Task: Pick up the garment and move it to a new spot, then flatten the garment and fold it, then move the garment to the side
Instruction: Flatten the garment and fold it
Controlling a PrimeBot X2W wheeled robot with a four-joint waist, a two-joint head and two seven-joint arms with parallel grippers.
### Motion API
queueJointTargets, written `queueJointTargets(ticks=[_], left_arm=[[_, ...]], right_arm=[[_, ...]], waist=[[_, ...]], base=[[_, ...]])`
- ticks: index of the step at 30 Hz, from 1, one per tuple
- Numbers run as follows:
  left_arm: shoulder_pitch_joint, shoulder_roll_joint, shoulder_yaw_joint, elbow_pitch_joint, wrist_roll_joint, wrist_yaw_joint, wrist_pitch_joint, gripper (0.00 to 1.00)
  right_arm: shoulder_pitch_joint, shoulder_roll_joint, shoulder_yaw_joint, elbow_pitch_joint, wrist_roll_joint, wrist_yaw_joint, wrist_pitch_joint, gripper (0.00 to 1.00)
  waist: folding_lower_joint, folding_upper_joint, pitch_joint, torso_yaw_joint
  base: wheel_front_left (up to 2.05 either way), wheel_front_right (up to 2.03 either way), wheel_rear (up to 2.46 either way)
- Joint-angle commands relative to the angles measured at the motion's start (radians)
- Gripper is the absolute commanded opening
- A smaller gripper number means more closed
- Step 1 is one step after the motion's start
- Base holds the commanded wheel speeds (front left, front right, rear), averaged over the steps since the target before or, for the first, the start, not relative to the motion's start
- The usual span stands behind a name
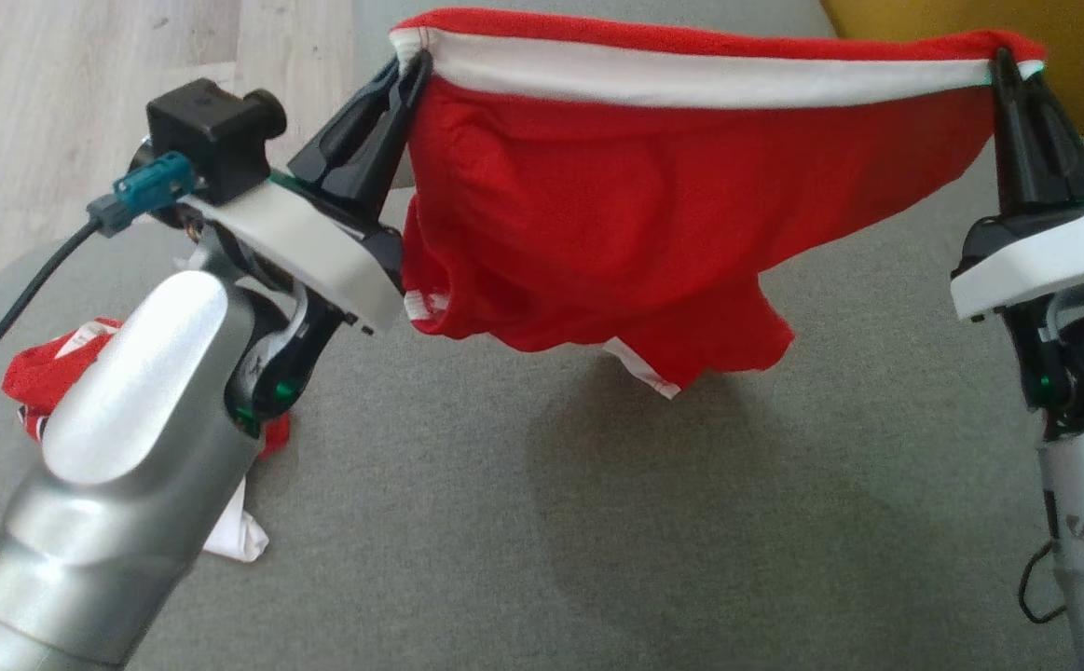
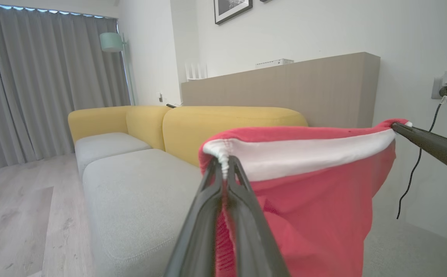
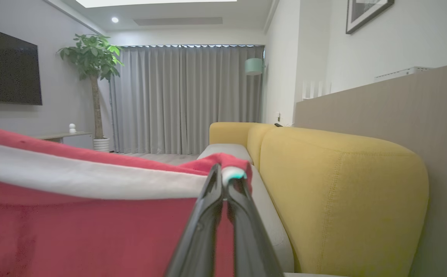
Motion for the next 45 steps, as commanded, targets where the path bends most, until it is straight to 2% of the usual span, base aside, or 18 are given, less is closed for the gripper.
queueJointTargets(ticks=[1, 8, 10, 14, 18, 20, 24, 28, 34, 40, 45], left_arm=[[-0.047, 0.047, 0.052, -0.042, -0.004, 0.01, 0.011, 0.0], [-0.099, 0.061, 0.075, -0.042, -0.028, 0.019, 0.057, 0.0], [-0.152, 0.066, 0.078, -0.01, -0.018, 0.01, 0.068, 0.0], [-0.305, 0.055, 0.096, 0.106, 0.005, -0.007, 0.056, 0.0], [-0.493, 0.027, 0.115, 0.253, 0.054, -0.019, -0.022, 0.0], [-0.58, 0.01, 0.123, 0.317, 0.079, -0.023, -0.081, 0.0], [-0.686, -0.041, 0.127, 0.425, 0.097, -0.036, -0.201, 0.0], [-0.678, -0.093, 0.088, 0.505, 0.082, -0.054, -0.272, 0.0], [-0.523, -0.132, -0.03, 0.552, 0.041, -0.061, -0.331, 0.0], [-0.315, -0.103, -0.171, 0.524, -0.004, -0.062, -0.36, 0.0], [-0.148, -0.074, -0.288, 0.48, -0.031, -0.062, -0.365, 0.0]], right_arm=[[-0.027, -0.011, 0.013, -0.048, 0.008, 0.007, 0.012, 0.0], [-0.102, -0.028, 0.041, -0.036, 0.03, 0.007, 0.075, 0.0], [-0.176, -0.046, 0.072, 0.004, 0.021, 0.007, 0.077, 0.0], [-0.396, -0.034, 0.109, 0.162, 0.042, 0.007, 0.059, 0.0], [-0.647, -0.016, 0.141, 0.347, -0.02, 0.007, -0.054, 0.0], [-0.754, 0.007, 0.122, 0.439, -0.053, 0.007, -0.132, 0.0], [-0.878, 0.036, 0.093, 0.592, -0.153, 0.007, -0.266, 0.0], [-0.871, 0.051, 0.091, 0.708, -0.212, 0.007, -0.302, 0.0], [-0.738, 0.025, 0.179, 0.866, -0.216, 0.007, -0.31, 0.0], [-0.6, -0.008, 0.331, 0.974, -0.097, 0.007, -0.275, 0.0], [-0.479, -0.07, 0.467, 0.944, 0.078, 0.007, -0.186, 0.0]], waist=[[0.0, 0.0, 0.012, -0.002], [0.0, 0.0, 0.118, -0.021], [0.0, 0.0, 0.17, -0.031], [0.0, 0.0, 0.272, -0.054], [0.0, 0.0, 0.336, -0.072], [0.0, 0.0, 0.356, -0.079], [0.0, 0.0, 0.373, -0.075], [0.0, 0.0, 0.383, -0.065], [0.0, 0.0, 0.382, -0.048], [0.0, 0.0, 0.345, -0.033], [0.0, 0.0, 0.291, -0.018]], base=[[0.0, 0.0, 0.0], [0.0, 0.0, 0.0], [0.0, 0.0, 0.0], [0.0, 0.0, 0.0], [0.0, 0.0, 0.0], [0.0, 0.0, 0.0], [0.0, 0.0, 0.0], [0.0, 0.0, 0.0], [0.0, 0.0, 0.0], [0.0, 0.0, 0.0], [0.0, 0.0, 0.0]])
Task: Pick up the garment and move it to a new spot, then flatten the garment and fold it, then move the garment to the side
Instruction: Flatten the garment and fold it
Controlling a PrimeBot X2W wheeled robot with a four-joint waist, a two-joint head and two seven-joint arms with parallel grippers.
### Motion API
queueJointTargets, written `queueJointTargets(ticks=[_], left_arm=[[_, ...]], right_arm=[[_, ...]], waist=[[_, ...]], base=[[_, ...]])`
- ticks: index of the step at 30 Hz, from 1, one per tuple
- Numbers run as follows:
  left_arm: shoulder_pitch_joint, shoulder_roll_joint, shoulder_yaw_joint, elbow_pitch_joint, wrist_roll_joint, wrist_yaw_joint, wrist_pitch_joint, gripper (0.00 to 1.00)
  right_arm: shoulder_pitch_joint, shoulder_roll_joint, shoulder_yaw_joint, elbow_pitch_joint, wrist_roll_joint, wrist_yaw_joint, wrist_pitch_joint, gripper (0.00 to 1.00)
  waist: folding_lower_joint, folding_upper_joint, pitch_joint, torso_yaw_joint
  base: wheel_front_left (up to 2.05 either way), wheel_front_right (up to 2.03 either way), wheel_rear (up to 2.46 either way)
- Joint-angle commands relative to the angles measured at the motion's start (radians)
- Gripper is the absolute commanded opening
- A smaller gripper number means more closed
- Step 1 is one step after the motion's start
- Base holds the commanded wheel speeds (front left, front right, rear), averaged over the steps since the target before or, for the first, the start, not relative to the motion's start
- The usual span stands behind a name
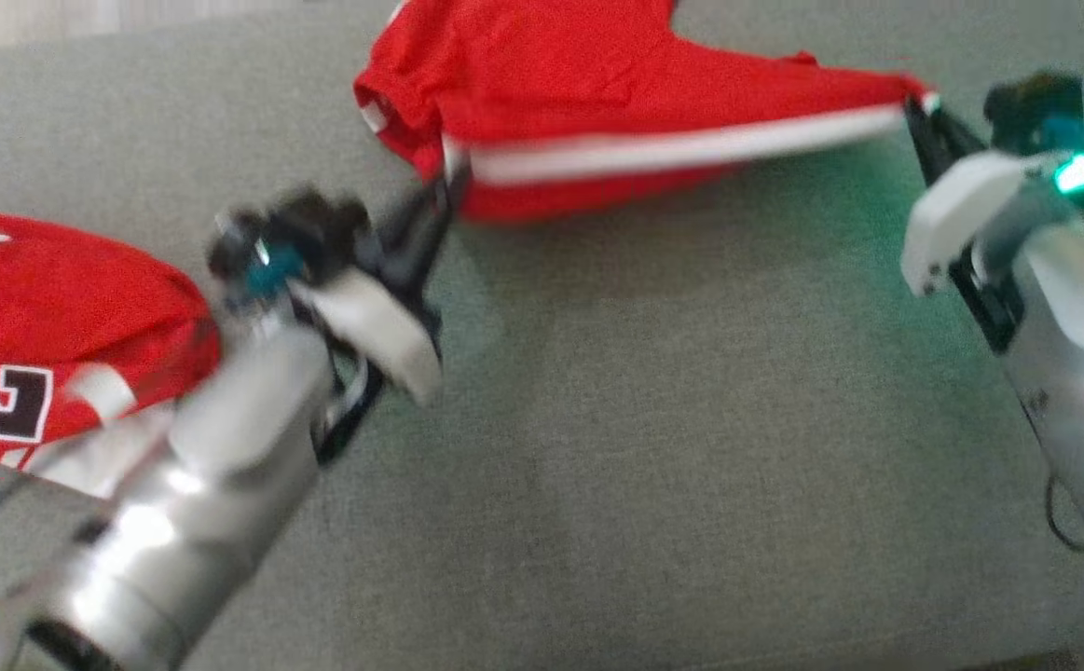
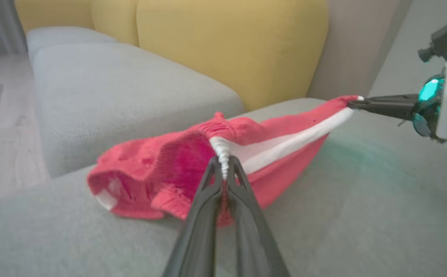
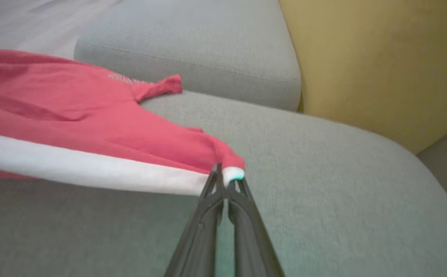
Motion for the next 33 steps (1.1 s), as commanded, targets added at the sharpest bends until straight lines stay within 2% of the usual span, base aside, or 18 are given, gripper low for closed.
queueJointTargets(ticks=[1, 5, 6, 10, 18, 26, 30, 33], left_arm=[[0.005, 0.039, -0.004, -0.039, -0.01, 0.002, -0.01, 0.0], [0.087, 0.054, -0.079, -0.074, -0.021, 0.002, -0.009, 0.0], [0.087, 0.054, -0.079, -0.074, -0.021, 0.002, -0.009, 0.0], [0.146, 0.051, -0.121, -0.099, -0.021, 0.002, -0.009, 0.0], [0.254, 0.044, -0.162, -0.174, -0.033, 0.035, 0.011, 0.0], [0.317, 0.072, -0.185, -0.309, -0.046, 0.091, 0.072, 0.0], [0.303, 0.078, -0.165, -0.348, -0.05, 0.125, 0.078, 0.0], [0.263, 0.074, -0.13, -0.355, -0.057, 0.153, 0.077, 0.0]], right_arm=[[0.041, -0.041, 0.047, -0.05, 0.058, 0.007, 0.03, 0.0], [0.14, -0.131, 0.166, -0.156, 0.196, 0.007, 0.133, 0.0], [0.14, -0.131, 0.166, -0.156, 0.196, 0.007, 0.133, 0.0], [0.214, -0.239, 0.241, -0.27, 0.32, 0.007, 0.222, 0.0], [0.358, -0.405, 0.29, -0.47, 0.498, 0.007, 0.354, 0.0], [0.481, -0.51, 0.23, -0.621, 0.567, 0.007, 0.407, 0.0], [0.48, -0.512, 0.162, -0.653, 0.525, 0.007, 0.375, 0.0], [0.431, -0.482, 0.081, -0.663, 0.449, 0.007, 0.329, 0.0]], waist=[[0.0001, 0.0, -0.036, 0.012], [0.0001, 0.0, -0.086, 0.017], [0.0001, 0.0, -0.086, 0.017], [0.0001, 0.0, -0.137, 0.019], [0.0001, 0.0, -0.213, 0.017], [0.0001, 0.0, -0.221, 0.027], [0.0001, 0.0, -0.191, 0.037], [0.0001, 0.0, -0.148, 0.054]], base=[[0.0, 0.0, 0.0], [0.0, 0.0, 0.0], [0.0, 0.0, 0.0], [0.0, 0.0, 0.0], [0.0, 0.0, 0.0], [0.0, 0.0, 0.0], [0.0, 0.0, 0.0], [0.0, 0.0, 0.0]])
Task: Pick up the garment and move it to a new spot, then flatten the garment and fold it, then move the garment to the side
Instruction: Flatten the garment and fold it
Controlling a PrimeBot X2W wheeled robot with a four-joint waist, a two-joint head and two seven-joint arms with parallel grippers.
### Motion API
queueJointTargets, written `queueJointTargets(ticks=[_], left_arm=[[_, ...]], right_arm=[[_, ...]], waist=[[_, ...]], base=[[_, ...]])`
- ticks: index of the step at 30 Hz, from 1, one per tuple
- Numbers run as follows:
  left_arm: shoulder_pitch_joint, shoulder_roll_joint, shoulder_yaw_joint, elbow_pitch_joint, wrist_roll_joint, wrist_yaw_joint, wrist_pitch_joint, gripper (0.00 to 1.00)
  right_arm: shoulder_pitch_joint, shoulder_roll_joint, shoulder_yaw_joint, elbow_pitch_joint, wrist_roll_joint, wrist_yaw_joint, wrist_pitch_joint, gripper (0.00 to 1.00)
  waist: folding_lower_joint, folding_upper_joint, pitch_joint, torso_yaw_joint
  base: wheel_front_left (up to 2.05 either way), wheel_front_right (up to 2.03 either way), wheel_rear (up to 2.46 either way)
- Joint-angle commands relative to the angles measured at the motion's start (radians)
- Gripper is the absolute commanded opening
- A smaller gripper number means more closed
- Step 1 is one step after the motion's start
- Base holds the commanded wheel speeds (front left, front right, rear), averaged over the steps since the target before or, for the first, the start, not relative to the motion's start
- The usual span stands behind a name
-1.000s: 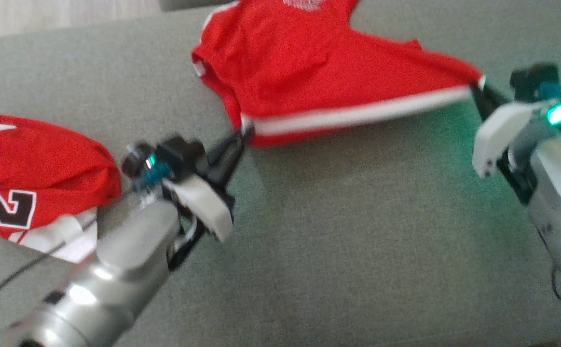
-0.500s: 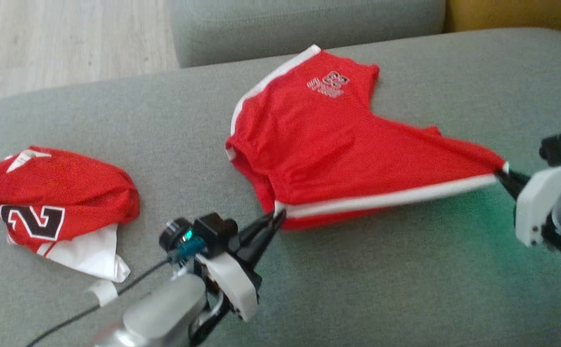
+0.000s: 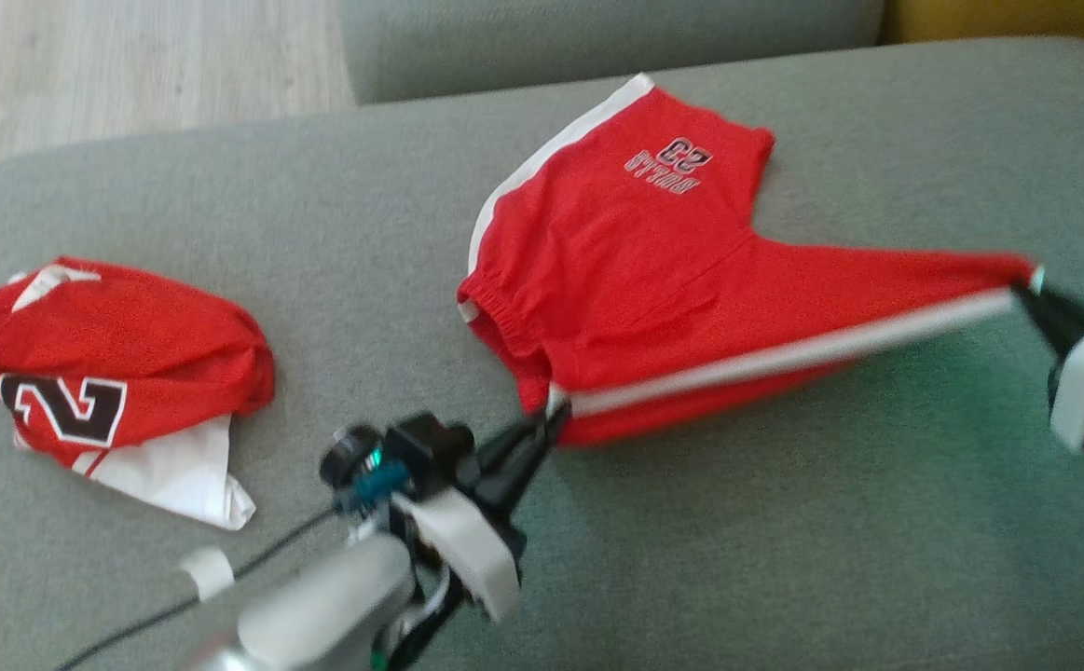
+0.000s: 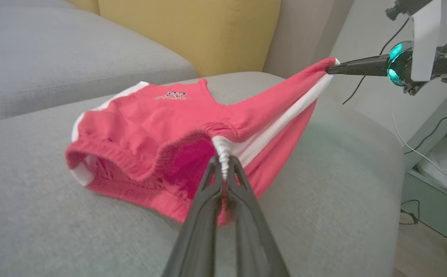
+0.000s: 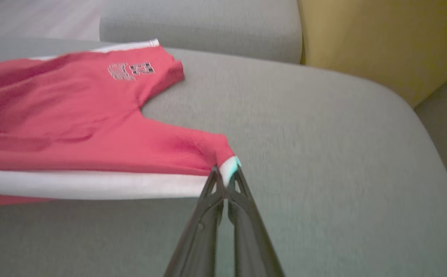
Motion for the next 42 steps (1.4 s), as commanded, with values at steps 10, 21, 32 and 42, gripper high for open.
queueJointTargets(ticks=[10, 21, 32, 42], left_arm=[[-0.202, -0.037, 0.129, 0.069, -0.022, 0.044, -0.02, 0.0], [-0.342, -0.15, 0.163, 0.225, -0.023, 0.019, -0.053, 0.0], [-0.439, -0.228, 0.17, 0.335, -0.005, -0.021, -0.084, 0.0], [-0.467, -0.249, 0.168, 0.389, 0.0, -0.021, -0.092, 1.0]], right_arm=[[-0.281, 0.105, -0.124, 0.044, -0.23, 0.007, -0.04, 0.0], [-0.569, 0.2, -0.073, 0.284, -0.392, 0.007, -0.119, 0.0], [-0.742, 0.251, -0.016, 0.522, -0.459, 0.007, -0.221, 0.0], [-0.812, 0.269, -0.004, 0.662, -0.46, 0.007, -0.275, 1.0]], waist=[[-0.0001, -0.0001, 0.142, 0.094], [-0.0001, -0.0001, 0.281, 0.194], [-0.0001, -0.0001, 0.389, 0.257], [-0.0001, -0.0001, 0.414, 0.282]], base=[[0.0, 0.0, 0.0], [0.0, 0.0, 0.0], [0.0, 0.0, 0.0], [0.0, 0.0, 0.0]])
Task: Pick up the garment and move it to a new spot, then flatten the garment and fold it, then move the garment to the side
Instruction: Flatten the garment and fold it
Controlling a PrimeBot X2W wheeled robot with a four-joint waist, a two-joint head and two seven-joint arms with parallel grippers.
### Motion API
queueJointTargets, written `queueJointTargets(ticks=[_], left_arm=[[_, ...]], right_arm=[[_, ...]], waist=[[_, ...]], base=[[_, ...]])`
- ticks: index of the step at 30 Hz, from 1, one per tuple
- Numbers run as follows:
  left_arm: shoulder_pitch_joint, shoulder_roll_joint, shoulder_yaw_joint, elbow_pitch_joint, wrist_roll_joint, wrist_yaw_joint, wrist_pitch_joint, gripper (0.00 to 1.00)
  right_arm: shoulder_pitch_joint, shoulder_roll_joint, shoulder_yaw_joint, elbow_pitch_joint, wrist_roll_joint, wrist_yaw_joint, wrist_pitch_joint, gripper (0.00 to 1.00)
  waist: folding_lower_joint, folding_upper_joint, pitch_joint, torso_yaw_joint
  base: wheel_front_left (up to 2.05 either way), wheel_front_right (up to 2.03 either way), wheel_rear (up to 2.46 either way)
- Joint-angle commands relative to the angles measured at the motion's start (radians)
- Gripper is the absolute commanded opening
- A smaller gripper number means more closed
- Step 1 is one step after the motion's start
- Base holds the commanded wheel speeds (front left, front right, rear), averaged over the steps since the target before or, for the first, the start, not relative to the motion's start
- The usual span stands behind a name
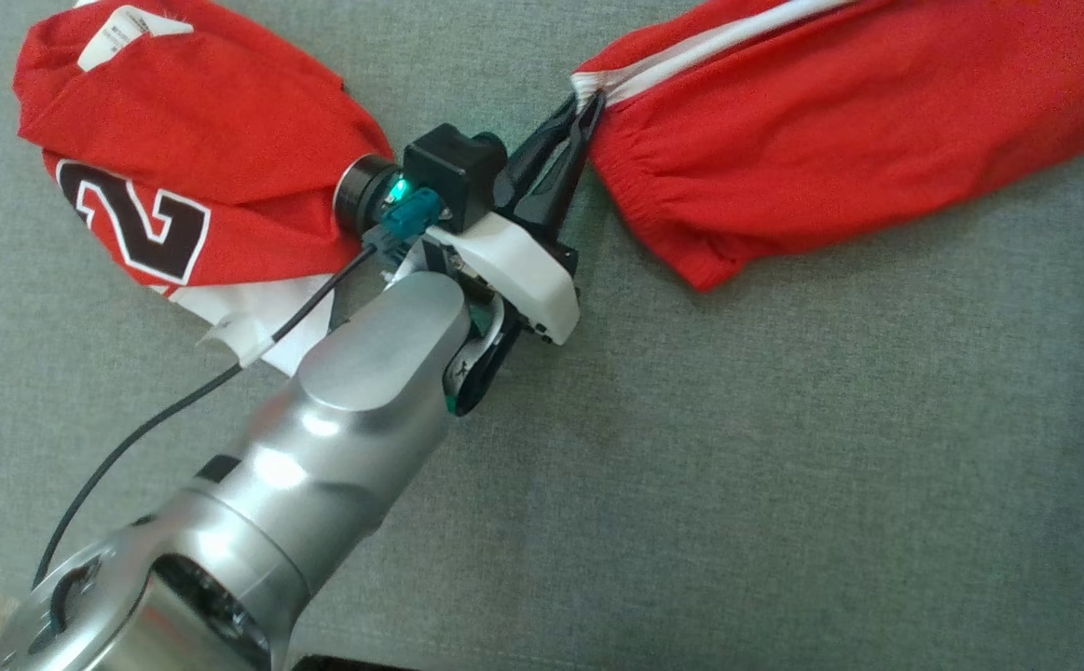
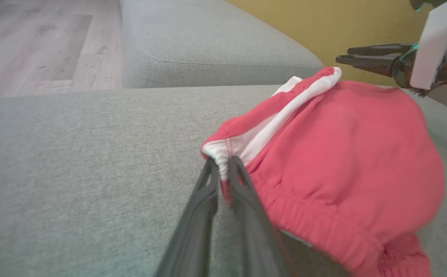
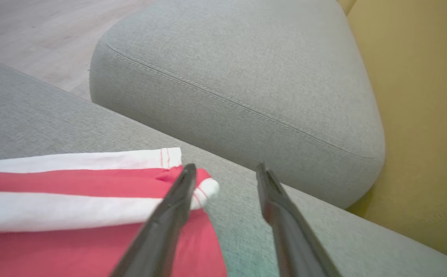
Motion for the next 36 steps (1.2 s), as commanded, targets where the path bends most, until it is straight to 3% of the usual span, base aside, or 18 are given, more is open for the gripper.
queueJointTargets(ticks=[1, 10, 17, 23, 30, 36], left_arm=[[-0.029, 0.015, 0.034, 0.002, 0.008, 0.012, -0.011, 1.0], [0.002, 0.027, 0.127, 0.0, 0.045, 0.042, -0.012, 1.0], [0.068, 0.08, 0.248, -0.081, 0.111, 0.079, -0.012, 1.0], [0.198, 0.132, 0.387, -0.213, 0.183, 0.115, -0.012, 1.0], [0.398, 0.17, 0.489, -0.338, 0.267, 0.124, -0.012, 1.0], [0.572, 0.171, 0.561, -0.398, 0.315, 0.125, -0.012, 1.0]], right_arm=[[-0.019, 0.008, -0.004, 0.007, -0.004, 0.007, -0.028, 1.0], [-0.012, 0.034, -0.079, 0.078, 0.042, 0.007, -0.152, 1.0], [0.049, 0.084, -0.158, 0.016, 0.1, 0.007, -0.209, 1.0], [0.234, 0.136, -0.333, -0.258, 0.108, 0.007, -0.211, 1.0], [0.585, 0.284, -0.522, -0.545, 0.001, 0.007, -0.211, 1.0], [0.87, 0.399, -0.59, -0.722, -0.092, 0.007, -0.212, 1.0]], waist=[[-0.0002, 0.0, -0.009, -0.001], [-0.0002, 0.0, -0.102, -0.034], [-0.0002, 0.0, -0.196, -0.078], [-0.0002, 0.0, -0.29, -0.128], [-0.0002, 0.0, -0.372, -0.171], [-0.0002, 0.0, -0.412, -0.203]], base=[[0.0, 0.0, 0.0], [0.0, 0.0, 0.0], [0.0, 0.0, 0.0], [0.0, 0.0, 0.0], [0.0, 0.0, 0.0], [0.0, 0.0, 0.0]])
